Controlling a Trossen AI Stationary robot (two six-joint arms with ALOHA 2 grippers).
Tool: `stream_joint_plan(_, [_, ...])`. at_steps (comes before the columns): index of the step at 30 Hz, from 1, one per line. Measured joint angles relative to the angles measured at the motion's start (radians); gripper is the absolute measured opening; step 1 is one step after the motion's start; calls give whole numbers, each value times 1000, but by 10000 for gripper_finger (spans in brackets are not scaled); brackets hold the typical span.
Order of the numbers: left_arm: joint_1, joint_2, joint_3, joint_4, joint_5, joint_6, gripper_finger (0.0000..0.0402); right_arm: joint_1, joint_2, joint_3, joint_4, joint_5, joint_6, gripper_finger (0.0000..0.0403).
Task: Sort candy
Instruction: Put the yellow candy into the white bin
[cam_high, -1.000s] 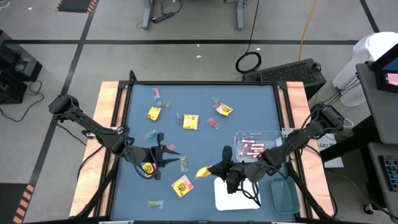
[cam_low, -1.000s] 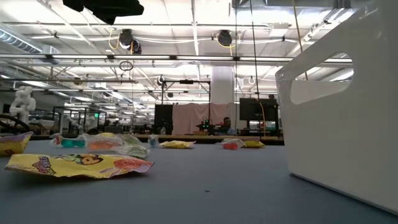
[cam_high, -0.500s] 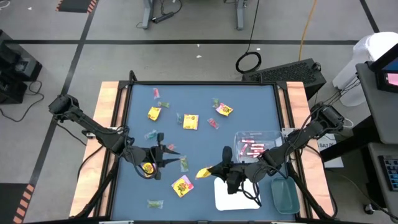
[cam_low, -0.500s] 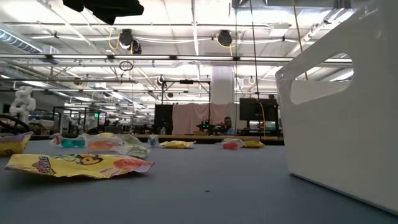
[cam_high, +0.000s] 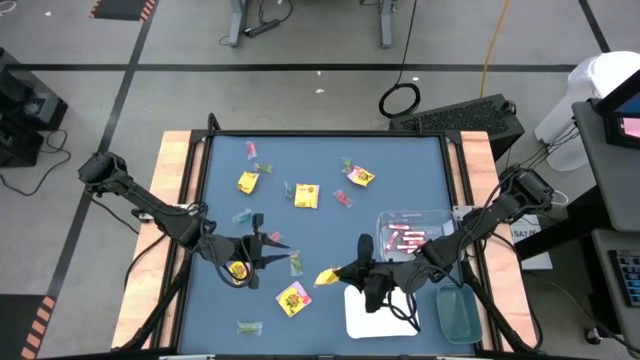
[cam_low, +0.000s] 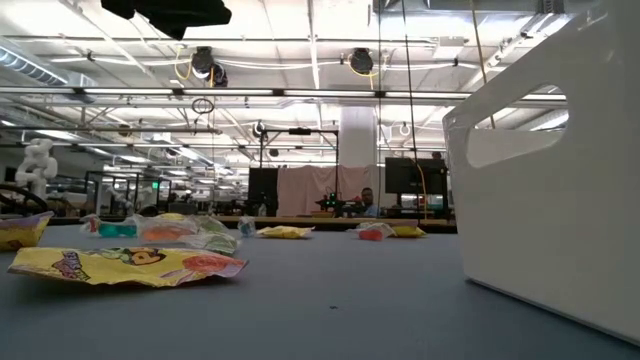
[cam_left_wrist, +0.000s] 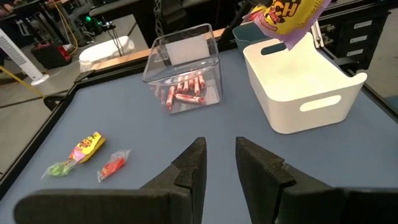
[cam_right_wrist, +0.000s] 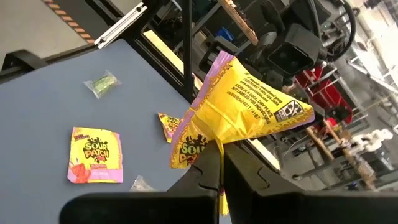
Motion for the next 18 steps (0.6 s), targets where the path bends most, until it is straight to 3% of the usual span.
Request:
stream_joint_plan(8, [0, 0, 0, 0, 0, 0, 93, -33, -1, 0, 38, 6, 187, 4])
stream_joint_plan(15, [0, 0, 0, 0, 0, 0, 93, -63, -1, 0, 61, 6, 578, 4])
stream_joint_plan(18, [0, 0, 0, 0, 0, 0, 93, -73, -1, 0, 62, 6, 676, 4])
